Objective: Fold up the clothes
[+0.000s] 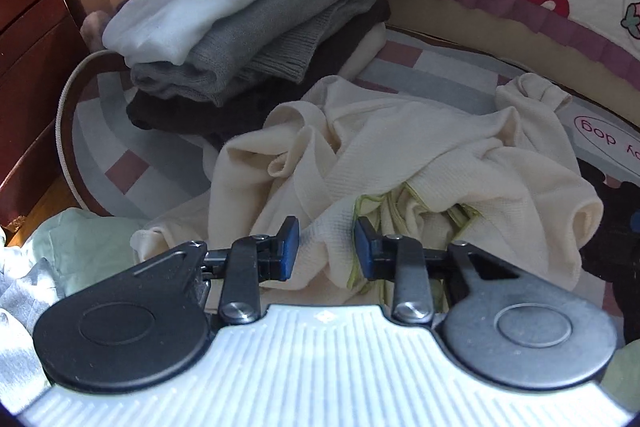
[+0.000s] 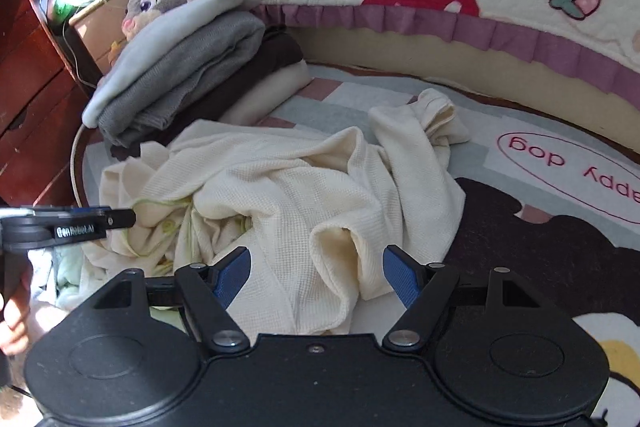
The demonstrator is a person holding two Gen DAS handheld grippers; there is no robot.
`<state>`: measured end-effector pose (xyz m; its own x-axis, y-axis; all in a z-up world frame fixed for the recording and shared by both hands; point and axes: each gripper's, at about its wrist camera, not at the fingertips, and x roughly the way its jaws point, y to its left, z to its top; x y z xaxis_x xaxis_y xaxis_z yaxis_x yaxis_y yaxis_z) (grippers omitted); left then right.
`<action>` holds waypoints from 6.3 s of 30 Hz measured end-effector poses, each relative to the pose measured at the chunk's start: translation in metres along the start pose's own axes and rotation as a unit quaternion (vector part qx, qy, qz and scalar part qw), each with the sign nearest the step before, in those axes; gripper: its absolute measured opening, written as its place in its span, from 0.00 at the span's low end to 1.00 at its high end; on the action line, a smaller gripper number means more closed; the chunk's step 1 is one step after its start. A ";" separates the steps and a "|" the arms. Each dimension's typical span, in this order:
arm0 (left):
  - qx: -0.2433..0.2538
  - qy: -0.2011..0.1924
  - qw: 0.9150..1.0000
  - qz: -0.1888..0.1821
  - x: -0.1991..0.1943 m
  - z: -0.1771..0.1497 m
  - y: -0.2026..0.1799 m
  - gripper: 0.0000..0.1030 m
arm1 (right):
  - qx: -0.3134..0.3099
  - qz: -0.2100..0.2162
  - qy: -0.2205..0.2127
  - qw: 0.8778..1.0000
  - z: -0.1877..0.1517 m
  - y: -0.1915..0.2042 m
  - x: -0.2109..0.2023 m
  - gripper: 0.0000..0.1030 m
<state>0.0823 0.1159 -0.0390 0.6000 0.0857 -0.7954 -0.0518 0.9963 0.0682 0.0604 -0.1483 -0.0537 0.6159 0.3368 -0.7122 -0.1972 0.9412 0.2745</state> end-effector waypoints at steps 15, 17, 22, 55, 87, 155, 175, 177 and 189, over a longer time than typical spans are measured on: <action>-0.011 0.027 0.999 -0.023 0.068 -0.013 0.011 0.33 | 0.046 0.015 -0.045 0.998 -0.007 -0.015 0.082 0.09; -0.013 0.003 1.000 -0.026 0.059 -0.014 0.015 0.26 | 0.047 0.005 -0.091 0.995 -0.004 -0.011 0.059 0.09; 0.006 -0.070 0.997 -0.017 0.028 -0.018 0.019 0.23 | 0.017 -0.062 -0.172 0.983 0.004 -0.012 -0.010 0.08; 0.094 -0.117 0.943 -0.297 -0.161 -0.026 -0.051 0.26 | -0.155 -0.221 -0.249 0.930 0.127 -0.028 -0.231 0.08; 0.127 0.062 0.955 -0.259 0.115 0.034 -0.113 0.57 | 0.159 -0.152 0.010 0.976 -0.101 -0.211 -0.097 0.53; 0.108 -0.322 0.875 -0.345 -0.076 0.075 -0.113 0.05 | 0.161 -0.160 -0.296 0.928 -0.060 -0.161 -0.252 0.08; 0.111 0.030 0.946 -0.302 0.074 0.007 -0.079 0.46 | 0.164 -0.122 -0.061 0.977 -0.102 -0.148 -0.121 0.37; 0.116 0.040 0.942 -0.312 0.071 -0.003 -0.074 0.46 | 0.173 -0.091 -0.032 0.980 -0.132 -0.135 -0.122 0.41; 0.077 0.097 0.928 -0.351 0.079 -0.013 -0.064 0.51 | 0.210 0.145 0.057 0.965 -0.169 -0.059 -0.073 0.63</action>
<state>0.1230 0.0587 -0.1139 0.2870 -0.5719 -0.7684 0.4215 0.7958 -0.4348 -0.1016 -0.2238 -0.1274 0.4881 0.6072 -0.6270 -0.0067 0.7210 0.6929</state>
